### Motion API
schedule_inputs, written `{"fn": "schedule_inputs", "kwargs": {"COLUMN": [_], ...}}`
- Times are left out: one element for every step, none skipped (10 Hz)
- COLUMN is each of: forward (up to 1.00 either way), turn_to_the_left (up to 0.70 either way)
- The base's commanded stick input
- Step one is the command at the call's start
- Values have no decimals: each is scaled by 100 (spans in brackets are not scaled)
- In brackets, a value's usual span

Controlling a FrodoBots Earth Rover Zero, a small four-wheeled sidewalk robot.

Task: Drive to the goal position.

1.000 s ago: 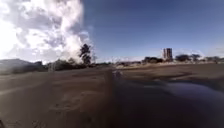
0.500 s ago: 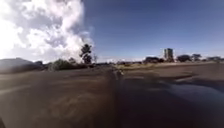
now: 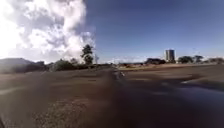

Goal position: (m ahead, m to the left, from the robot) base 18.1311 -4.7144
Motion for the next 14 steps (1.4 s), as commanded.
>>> {"fn": "schedule_inputs", "kwargs": {"forward": [50, 50, 50, 50, 50, 50, 50, 50, 50, 50, 50, 50, 50, 50], "turn_to_the_left": [0, 0, 0, 0, 0, 0, 0, 0, 0, 0, 0, 0, 0, 0]}}
